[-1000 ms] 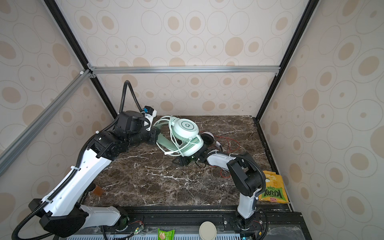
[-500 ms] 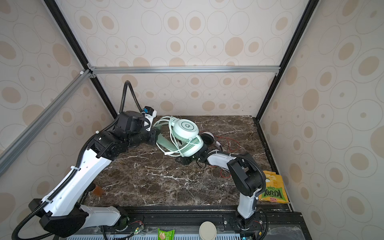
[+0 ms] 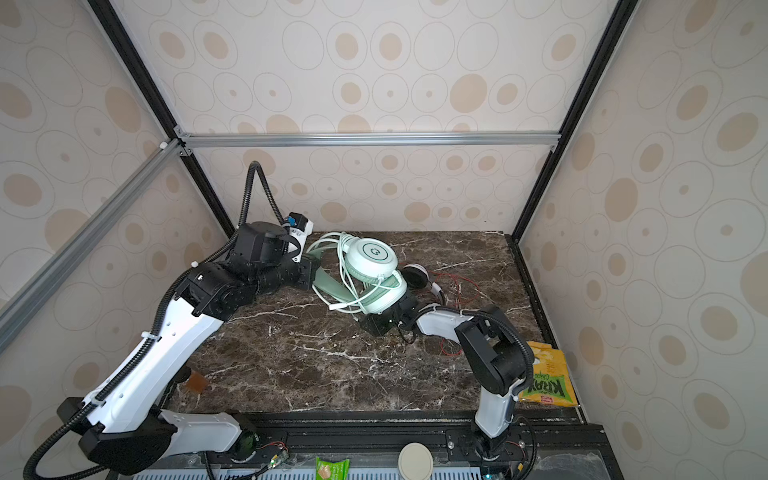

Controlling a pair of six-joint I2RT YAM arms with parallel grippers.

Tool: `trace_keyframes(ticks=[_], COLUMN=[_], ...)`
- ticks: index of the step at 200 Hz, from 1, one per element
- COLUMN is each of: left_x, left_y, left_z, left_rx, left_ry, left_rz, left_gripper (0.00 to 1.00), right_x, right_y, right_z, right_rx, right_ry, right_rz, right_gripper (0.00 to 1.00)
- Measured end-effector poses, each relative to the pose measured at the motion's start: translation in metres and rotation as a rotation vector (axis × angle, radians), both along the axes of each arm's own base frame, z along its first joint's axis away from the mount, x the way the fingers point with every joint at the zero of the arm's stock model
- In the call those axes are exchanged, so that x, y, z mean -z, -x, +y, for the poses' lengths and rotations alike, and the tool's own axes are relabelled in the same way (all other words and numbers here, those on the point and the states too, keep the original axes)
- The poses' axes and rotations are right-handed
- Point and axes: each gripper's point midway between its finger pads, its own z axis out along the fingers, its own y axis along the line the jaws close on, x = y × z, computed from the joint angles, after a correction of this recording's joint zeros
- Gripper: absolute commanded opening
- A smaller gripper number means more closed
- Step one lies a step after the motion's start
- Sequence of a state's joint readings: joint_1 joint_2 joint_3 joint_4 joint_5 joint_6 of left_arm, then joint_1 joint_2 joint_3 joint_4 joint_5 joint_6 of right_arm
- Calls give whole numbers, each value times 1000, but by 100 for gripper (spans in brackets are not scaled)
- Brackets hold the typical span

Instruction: Wrap the headphones

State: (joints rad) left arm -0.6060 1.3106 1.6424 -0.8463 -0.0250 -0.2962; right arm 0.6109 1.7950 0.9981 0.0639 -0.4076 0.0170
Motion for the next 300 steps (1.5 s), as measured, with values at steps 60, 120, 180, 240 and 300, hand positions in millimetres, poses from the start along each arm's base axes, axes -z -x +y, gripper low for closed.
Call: trace_keyframes(ticks=[60, 120, 180, 240, 300], left_x=[0, 0, 0, 0, -2], left_y=[0, 0, 0, 0, 0], left_z=[0, 0, 0, 0, 0], left_rx=[-1, 0, 0, 0, -1], left_ry=[0, 0, 0, 2, 6], left_rz=[0, 0, 0, 1, -2], left_gripper=[0, 0, 0, 0, 0], right_x=[-8, -14, -13, -7, -6], right_y=[7, 12, 4, -4, 4], right_z=[11, 18, 15, 7, 13], right_rx=[-56, -99, -65, -18, -54], right_ry=[-75, -128, -103, -61, -114], right_rz=[-4, -6, -33, -66, -91], right_gripper=[55, 55, 57, 53, 50])
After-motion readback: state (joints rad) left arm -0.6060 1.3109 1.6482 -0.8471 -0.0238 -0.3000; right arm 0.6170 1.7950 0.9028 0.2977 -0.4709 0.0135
